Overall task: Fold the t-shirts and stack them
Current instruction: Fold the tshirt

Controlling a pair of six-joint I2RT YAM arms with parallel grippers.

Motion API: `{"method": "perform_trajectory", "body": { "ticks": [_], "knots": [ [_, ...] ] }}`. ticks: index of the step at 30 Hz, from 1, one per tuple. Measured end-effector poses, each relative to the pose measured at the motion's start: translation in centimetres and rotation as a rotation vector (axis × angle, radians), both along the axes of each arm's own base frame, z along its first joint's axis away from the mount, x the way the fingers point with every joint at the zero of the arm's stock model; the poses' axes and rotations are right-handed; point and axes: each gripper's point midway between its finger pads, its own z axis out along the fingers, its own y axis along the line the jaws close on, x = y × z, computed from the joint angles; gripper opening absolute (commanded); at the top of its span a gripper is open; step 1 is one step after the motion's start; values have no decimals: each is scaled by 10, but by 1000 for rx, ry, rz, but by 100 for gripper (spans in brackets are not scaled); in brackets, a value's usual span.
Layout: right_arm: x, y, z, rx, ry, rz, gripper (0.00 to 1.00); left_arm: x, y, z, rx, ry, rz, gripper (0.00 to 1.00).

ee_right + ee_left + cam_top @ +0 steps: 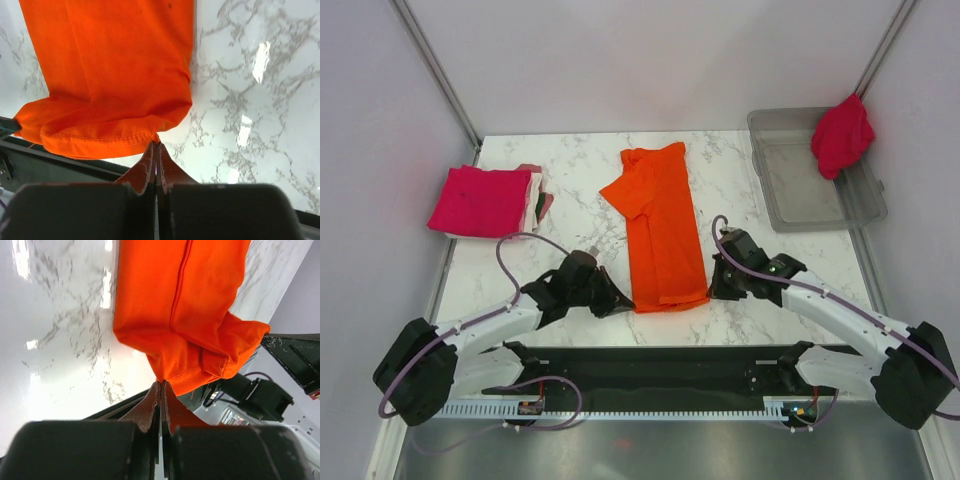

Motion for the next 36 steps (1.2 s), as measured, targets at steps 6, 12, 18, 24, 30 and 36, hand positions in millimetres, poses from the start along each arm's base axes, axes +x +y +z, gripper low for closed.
{"method": "perform_trajectory", "body": {
  "ticks": [6, 12, 18, 24, 30, 36],
  "knots": [
    [44, 5, 10, -55, -49, -28, 0, 42, 4, 15, 2, -20, 51, 2],
    [100, 2, 10, -84, -67, -83, 0, 87, 10, 13, 36, -12, 101, 2],
    [159, 0, 3, -83, -60, -122, 0, 137, 11, 17, 61, -40, 133, 2],
    [209, 9, -5, -50, -53, -122, 0, 180, 4, 13, 108, -62, 141, 2],
    [247, 15, -8, -10, -52, -126, 0, 216, 2, 4, 133, -52, 159, 2],
    [283, 16, 2, 38, -83, -141, 0, 248, 13, 5, 129, -59, 206, 2]
  ]
}}
